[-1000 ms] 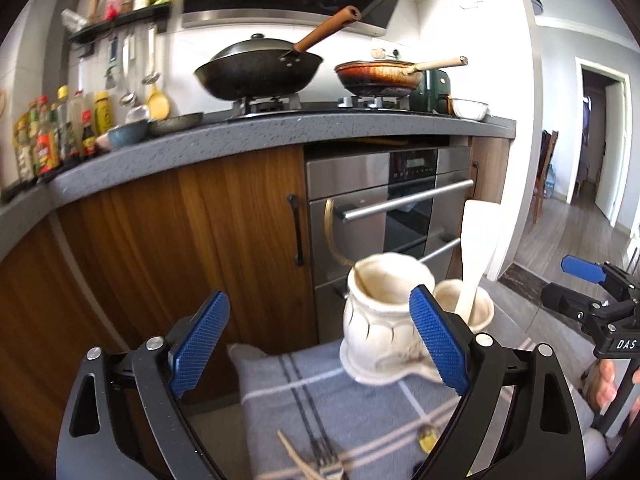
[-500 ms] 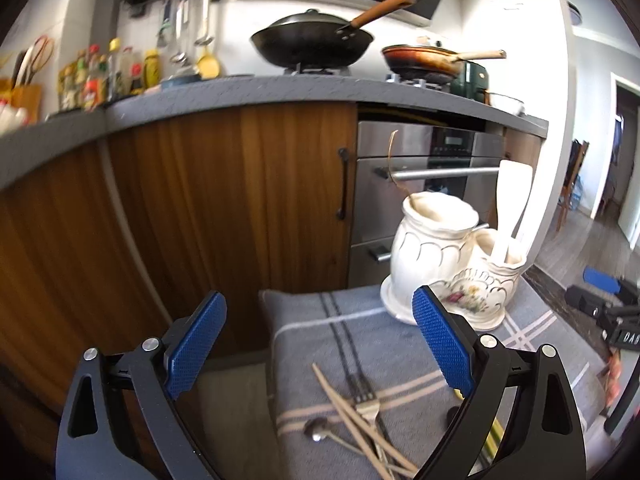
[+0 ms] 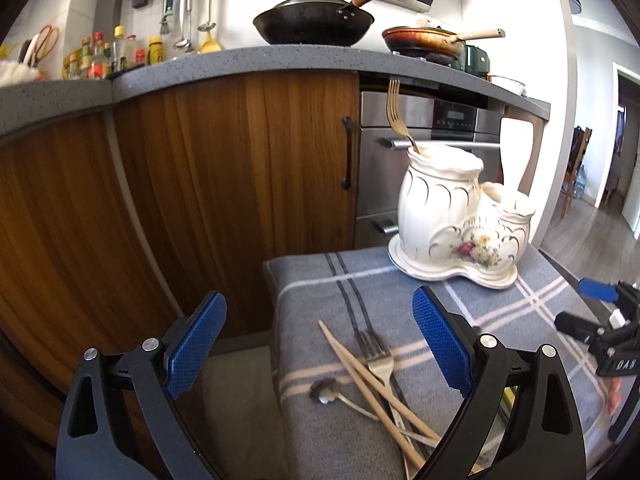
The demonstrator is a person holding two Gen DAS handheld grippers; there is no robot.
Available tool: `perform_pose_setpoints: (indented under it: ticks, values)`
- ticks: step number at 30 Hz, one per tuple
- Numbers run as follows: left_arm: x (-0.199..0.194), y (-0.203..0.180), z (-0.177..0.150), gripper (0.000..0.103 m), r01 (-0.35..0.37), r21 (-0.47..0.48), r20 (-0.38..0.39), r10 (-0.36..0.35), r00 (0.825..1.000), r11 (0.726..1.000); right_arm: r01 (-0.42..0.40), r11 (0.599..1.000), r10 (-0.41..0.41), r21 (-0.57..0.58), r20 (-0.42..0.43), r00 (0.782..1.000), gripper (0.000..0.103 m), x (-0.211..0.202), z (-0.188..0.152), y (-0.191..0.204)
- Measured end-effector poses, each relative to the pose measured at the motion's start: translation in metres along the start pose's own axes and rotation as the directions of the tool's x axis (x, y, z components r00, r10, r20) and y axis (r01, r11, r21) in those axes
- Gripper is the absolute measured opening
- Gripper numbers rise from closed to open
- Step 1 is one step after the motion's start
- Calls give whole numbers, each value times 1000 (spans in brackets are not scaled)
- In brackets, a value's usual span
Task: Organize utensils
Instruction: 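Withdraw both open tools from the vase back over the remaining utensils, then close the right tool on the yellow-green plastic spoon handle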
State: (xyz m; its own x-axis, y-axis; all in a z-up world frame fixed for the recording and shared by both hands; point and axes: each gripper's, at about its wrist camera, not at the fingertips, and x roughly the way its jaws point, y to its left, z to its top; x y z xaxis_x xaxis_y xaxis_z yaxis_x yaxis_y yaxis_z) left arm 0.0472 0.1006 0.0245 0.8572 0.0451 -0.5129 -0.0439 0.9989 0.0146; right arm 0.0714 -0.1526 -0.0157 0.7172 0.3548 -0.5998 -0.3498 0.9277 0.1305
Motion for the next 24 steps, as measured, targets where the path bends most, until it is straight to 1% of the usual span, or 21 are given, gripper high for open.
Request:
perform_pose_setpoints:
  ticks: [3,5,7,9,10,12,13,15,16,17,18,24]
  values:
    - [3,1,-9,94,15,-17,-5,-15,1000,1000,-24,1000,24,9,-27,999,98,5,-12,6]
    - [8,0,-16,94,15,-12,-25,-15,1000,1000,-33,999,33,3,-49,998,97,9,-19,11]
    - [14,-1,-21,94,-2,-2,-49,2,999,1000,-42,999,41,-10,-70,997,92,14,-25,16]
    - [16,-1,-25,94,-4,-3,-58,3,998,1000,-43,999,40,-32,-92,995,78,18,-29,22]
    - [17,-1,-26,94,0,-6,-60,0,998,1000,-45,998,41,-39,-99,994,75,19,-31,24]
    - [18,0,-28,94,5,-8,-64,-5,998,1000,-65,997,59,-40,-120,991,61,22,-34,27]
    - [19,-1,-28,94,5,-6,-64,-6,998,1000,-70,997,64,-40,-128,990,58,24,-35,28]
    - [19,-2,-28,94,5,-1,-63,-5,998,1000,-78,996,72,-36,-143,987,44,26,-37,28]
    - [20,-2,-28,94,4,-1,-63,-4,998,1000,-81,996,75,-33,-148,986,41,27,-37,28]
    - [20,-2,-28,94,5,-2,-63,-5,998,1000,-85,996,79,-31,-157,984,36,28,-38,28]
    - [20,-2,-28,94,5,-5,-63,-6,998,1000,-85,996,79,-30,-166,983,32,30,-39,29]
    - [22,-2,-30,94,15,-16,-71,-16,997,1000,-115,993,108,-27,-182,977,30,29,-41,34]
